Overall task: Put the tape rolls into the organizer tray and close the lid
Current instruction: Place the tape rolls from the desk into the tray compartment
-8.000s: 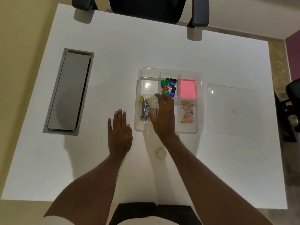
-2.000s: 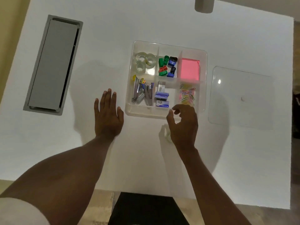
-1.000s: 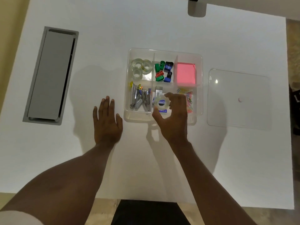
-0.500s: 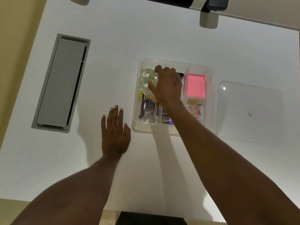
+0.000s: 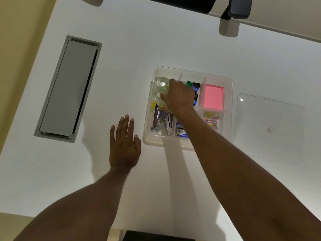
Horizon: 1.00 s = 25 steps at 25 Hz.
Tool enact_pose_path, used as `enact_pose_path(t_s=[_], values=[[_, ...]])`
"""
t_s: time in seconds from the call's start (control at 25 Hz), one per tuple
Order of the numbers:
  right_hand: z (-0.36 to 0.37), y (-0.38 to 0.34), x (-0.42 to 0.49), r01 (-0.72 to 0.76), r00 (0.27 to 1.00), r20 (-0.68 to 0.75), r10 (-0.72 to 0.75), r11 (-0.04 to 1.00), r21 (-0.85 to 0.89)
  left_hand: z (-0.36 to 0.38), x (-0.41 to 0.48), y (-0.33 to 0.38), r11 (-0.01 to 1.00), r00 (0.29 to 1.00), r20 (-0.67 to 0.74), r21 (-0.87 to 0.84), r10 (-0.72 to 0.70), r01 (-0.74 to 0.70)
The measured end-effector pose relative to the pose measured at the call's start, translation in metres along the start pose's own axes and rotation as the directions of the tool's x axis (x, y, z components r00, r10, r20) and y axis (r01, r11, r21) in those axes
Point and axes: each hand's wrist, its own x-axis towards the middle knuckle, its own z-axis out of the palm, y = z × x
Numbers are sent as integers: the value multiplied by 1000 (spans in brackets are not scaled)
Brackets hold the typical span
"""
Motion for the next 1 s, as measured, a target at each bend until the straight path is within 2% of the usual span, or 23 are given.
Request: enact_pose_path(t_s=[0.28, 0.52, 0.76, 1.0], values=[[-2, 4, -15, 7, 999, -32, -6, 1000, 23, -1, 0, 1, 1000, 1000, 11, -10, -8, 8], [5, 14, -46, 43, 985, -170, -26, 994, 96, -3, 0, 2, 1000, 1000, 6, 4, 0, 0], [30, 29, -105, -31, 992, -108, 59, 970, 242, -6, -1, 3, 1000, 1000, -3, -7, 6, -6], [38, 31, -123, -57, 992, -102, 80, 977, 207, -8, 0, 5, 1000, 1000, 17, -21, -14, 15]])
